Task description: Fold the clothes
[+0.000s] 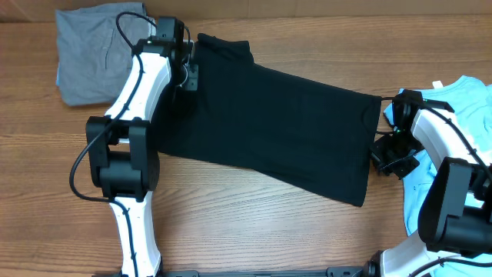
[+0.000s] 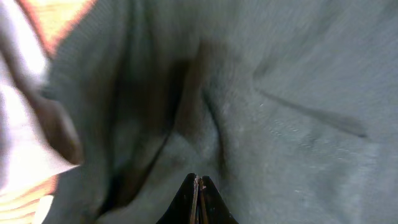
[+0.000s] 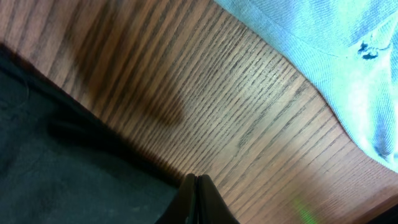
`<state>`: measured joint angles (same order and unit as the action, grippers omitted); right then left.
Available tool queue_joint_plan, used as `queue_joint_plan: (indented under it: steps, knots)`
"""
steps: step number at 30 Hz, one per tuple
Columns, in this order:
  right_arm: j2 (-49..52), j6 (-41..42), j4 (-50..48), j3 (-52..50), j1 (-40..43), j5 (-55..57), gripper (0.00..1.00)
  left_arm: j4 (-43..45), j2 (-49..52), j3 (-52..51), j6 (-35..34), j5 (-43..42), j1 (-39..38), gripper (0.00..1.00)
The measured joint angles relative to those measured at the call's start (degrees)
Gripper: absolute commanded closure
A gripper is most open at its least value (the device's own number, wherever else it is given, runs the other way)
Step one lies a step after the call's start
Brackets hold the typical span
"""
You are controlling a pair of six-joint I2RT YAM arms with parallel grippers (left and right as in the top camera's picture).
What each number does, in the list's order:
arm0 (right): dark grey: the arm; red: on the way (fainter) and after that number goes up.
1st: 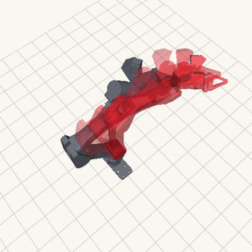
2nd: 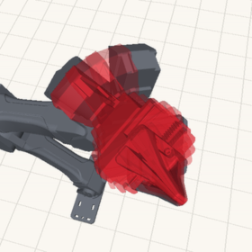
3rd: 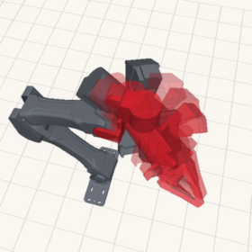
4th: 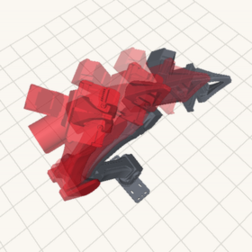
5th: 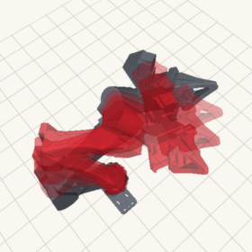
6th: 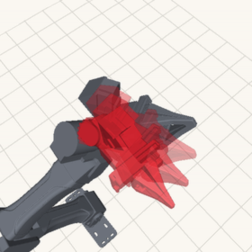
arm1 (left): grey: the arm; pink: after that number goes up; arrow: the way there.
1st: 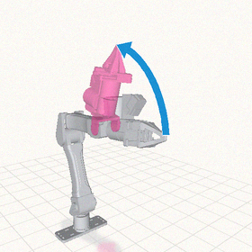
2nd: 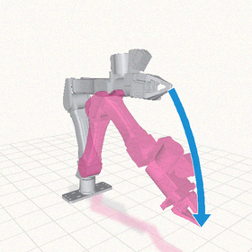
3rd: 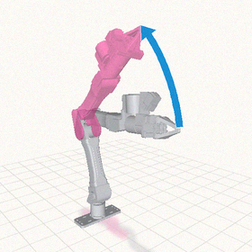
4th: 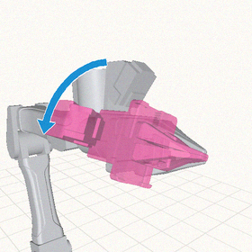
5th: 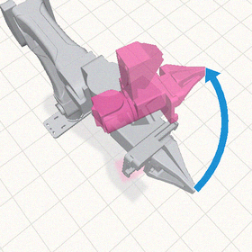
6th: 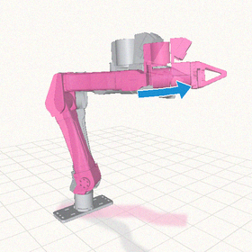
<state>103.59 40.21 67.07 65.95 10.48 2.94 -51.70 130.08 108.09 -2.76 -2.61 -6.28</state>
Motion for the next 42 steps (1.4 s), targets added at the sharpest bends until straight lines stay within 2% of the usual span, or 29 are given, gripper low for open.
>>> queue_joint_plan:
  steps: [6,14,22,31,32,33,35,36,38,42]
  knots:
    - [0.0,0.02,0.04,0.0,-0.02,-0.02,0.96,0.46,4.0,-0.79,0.0,0.2,0.39,0.96]
    - [0.0,0.02,0.07,0.0,-0.02,-0.09,0.96,-0.81,4.2,-0.68,-0.26,0.46,2.71,0.96]
    - [0.0,0.02,-0.02,0.0,-0.02,-0.13,0.96,-4.39,4.2,0.07,-3.58,7.87,4.79,0.96]
    - [0.0,0.04,-0.44,0.0,-0.31,-0.17,0.96,-8.74,2.89,1.79,-7.06,11.02,3.04,0.95]
    - [0.0,0.0,-0.57,0.0,-0.48,-0.22,0.96,-8.79,2.25,1.79,-7.48,11.08,2.47,0.86]
    - [0.0,-0.17,-0.96,0.0,-0.85,-0.61,0.96,-8.81,1.42,1.79,-7.8,11.19,1.79,0.69]
    - [0.0,-1.7,-2.62,0.0,-1.7,-2.32,0.96,-8.83,-0.55,1.79,-8.09,11.34,0.17,0.27]
    - [0.0,-2.64,-3.23,0.0,-2.14,-3.32,0.96,-8.94,-1.51,1.81,-8.24,11.43,-0.68,0.14]
    - [0.0,-5.77,-5.2,0.0,-3.32,-7.28,0.96,-9.64,-3.13,2.25,-8.26,11.45,-2.43,0.0]
    - [0.0,-10.95,-5.55,0.02,-6.27,-14.12,0.96,-12.57,-4.2,2.93,-8.5,11.41,-4.68,0.0]
